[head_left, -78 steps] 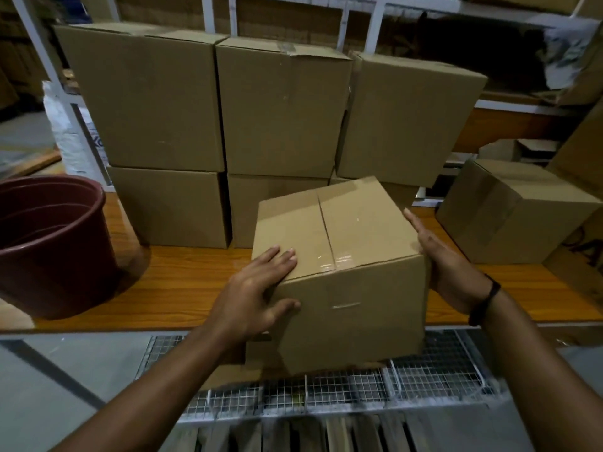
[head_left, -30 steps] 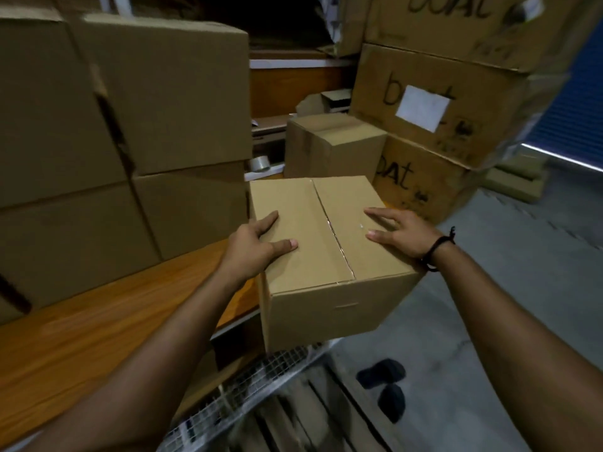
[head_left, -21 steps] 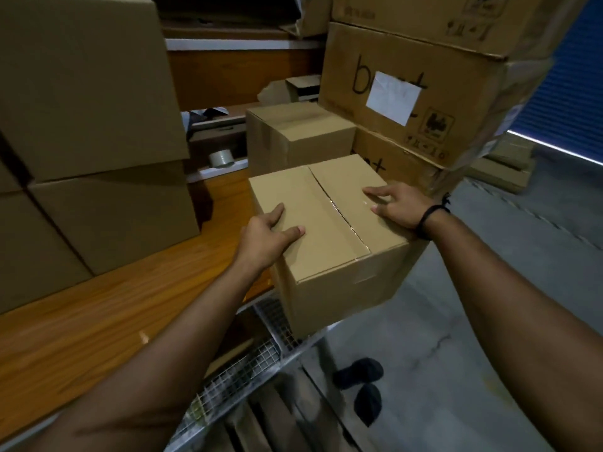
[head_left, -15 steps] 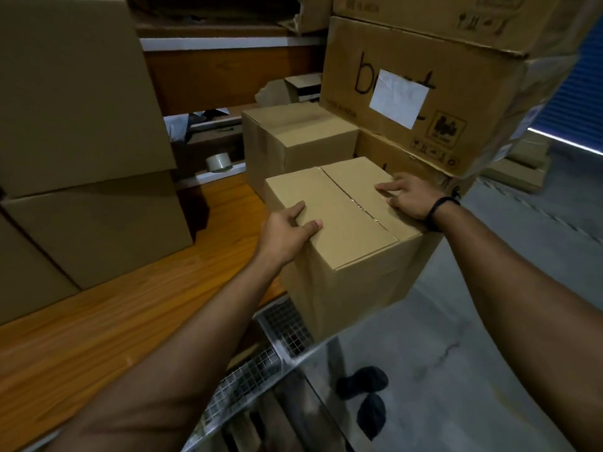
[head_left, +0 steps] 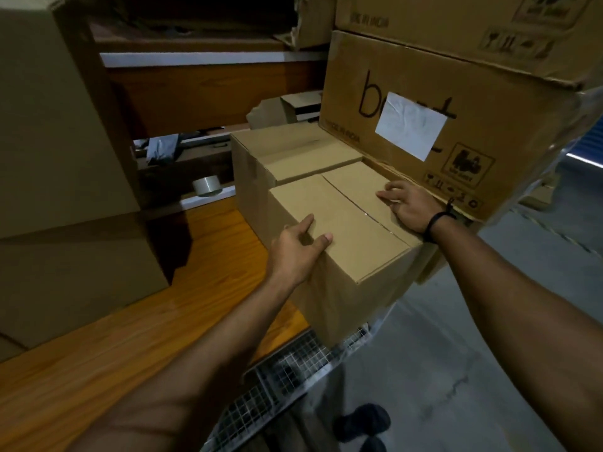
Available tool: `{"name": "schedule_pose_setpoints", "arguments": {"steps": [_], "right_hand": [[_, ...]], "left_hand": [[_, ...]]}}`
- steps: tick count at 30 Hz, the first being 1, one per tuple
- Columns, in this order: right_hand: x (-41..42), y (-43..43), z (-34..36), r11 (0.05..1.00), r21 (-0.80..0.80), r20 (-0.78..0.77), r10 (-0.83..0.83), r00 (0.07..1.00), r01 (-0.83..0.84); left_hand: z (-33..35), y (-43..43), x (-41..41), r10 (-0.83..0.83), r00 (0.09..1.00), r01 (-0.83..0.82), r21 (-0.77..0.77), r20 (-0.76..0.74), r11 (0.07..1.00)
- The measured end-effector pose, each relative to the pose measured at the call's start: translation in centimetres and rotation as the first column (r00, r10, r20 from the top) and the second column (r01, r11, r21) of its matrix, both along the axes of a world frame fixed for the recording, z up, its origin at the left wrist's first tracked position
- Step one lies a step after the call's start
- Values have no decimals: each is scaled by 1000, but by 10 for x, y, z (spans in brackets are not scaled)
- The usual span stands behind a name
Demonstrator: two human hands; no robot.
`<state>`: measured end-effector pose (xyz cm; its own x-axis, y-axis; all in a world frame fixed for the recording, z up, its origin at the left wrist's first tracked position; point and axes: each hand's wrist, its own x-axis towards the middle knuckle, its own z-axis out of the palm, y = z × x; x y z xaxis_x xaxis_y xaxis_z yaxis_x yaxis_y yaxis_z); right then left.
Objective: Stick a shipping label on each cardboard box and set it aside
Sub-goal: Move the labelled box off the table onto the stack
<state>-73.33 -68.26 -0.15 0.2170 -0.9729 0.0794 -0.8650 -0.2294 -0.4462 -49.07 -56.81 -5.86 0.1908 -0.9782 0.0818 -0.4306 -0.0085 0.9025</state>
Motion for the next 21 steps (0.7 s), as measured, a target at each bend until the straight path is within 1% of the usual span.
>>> {"name": "schedule_pose_setpoints", "arguments": {"steps": [4, 9, 12, 15, 17, 19, 21], "right_hand": [[0, -17, 1, 995, -32, -99, 90, 991, -94], [-4, -22, 8, 994, -5, -53, 110, 993, -110], [-13, -28, 8, 991, -6, -96, 132, 987, -134], [-18, -30, 10, 989, -12, -90, 144, 986, -146], [-19, -30, 13, 988, 0, -91, 155, 984, -155], [-19, -30, 15, 984, 8, -128, 175, 976, -175], [-10, -33, 18, 981, -69, -161, 169, 972, -182]], "left_hand": [[-1, -13, -1, 12, 999, -12, 3, -35, 1000], [1, -16, -12, 36, 999, -37, -21, -41, 999], [3, -19, -19, 45, 995, -46, -6, -92, 999], [5, -18, -26, 55, 986, -56, 0, -159, 998], [9, -15, -28, 60, 985, -60, 5, -164, 998], [10, -10, -27, 50, 982, -51, -1, -181, 999], [13, 1, -19, 63, 982, -66, -10, -180, 998]]}}
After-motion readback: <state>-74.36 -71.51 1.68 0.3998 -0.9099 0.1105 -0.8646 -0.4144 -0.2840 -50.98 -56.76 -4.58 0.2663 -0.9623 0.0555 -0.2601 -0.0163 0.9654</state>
